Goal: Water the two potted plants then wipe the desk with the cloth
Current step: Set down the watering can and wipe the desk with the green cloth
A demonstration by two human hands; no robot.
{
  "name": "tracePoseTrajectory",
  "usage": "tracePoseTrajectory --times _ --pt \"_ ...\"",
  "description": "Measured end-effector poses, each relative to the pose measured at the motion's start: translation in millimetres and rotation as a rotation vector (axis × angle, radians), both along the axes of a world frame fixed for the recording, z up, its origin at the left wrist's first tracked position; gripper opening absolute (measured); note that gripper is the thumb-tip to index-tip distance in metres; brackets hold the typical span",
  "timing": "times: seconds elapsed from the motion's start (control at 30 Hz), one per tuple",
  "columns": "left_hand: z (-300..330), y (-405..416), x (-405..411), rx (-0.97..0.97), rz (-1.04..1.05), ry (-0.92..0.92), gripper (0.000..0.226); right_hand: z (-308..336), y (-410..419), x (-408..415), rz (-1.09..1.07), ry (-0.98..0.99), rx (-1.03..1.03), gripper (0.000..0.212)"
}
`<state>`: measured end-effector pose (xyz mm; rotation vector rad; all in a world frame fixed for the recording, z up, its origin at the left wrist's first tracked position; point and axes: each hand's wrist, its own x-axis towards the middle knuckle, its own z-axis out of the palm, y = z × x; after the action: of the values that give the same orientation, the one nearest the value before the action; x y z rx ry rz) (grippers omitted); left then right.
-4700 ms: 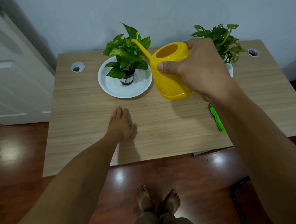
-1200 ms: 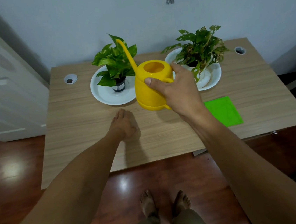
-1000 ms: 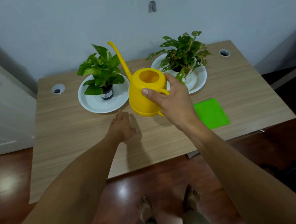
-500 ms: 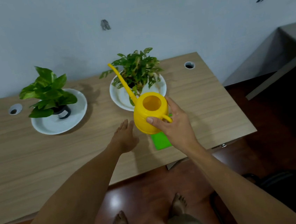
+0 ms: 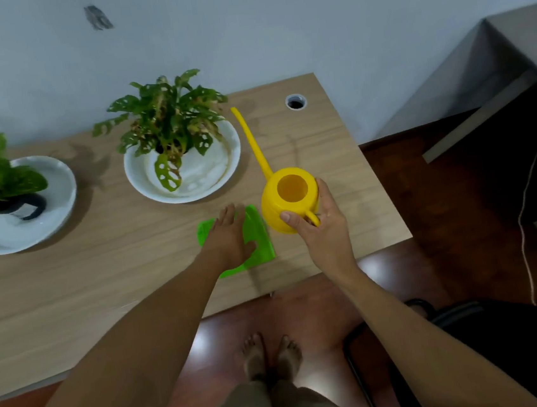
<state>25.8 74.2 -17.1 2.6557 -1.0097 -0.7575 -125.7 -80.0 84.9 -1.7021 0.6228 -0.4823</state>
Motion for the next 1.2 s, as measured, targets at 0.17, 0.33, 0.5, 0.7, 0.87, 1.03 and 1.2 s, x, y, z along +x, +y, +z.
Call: tracePoseTrajectory --times 0.17,0.33,0.5,0.7,0.87,1.03,1.2 --pt "-14 -30 -5 0.012 -0.053 -0.02 0.1 -30 -27 -8 -0.051 0.06 0.004 0.058" --pt "-29 -46 -5 0.024 -0.095 -0.057 0.093 -53 -42 -13 -0.097 0.091 0.016 0.057" --pt "-37 -47 -6 0.009 -0.093 -0.063 0.087 -67 -49 -15 -0.133 0.103 0.016 0.058" --pt "-39 -47 -5 -0.02 -0.088 -0.06 0.086 -79 -51 -16 -0.153 0.128 0.035 0.062" --pt "-40 -46 -5 -0.02 -0.092 -0.054 0.085 -90 -49 -13 -0.182 0.176 0.043 0.075" --pt "-36 -42 -3 -0.055 -0.07 -0.046 0.076 -91 -44 -14 -0.218 0.261 -0.012 0.082" --pt "-26 -15 8 -0.099 -0.014 -0.057 0.072 -82 -23 -21 -0.365 0.356 -0.42 0.08"
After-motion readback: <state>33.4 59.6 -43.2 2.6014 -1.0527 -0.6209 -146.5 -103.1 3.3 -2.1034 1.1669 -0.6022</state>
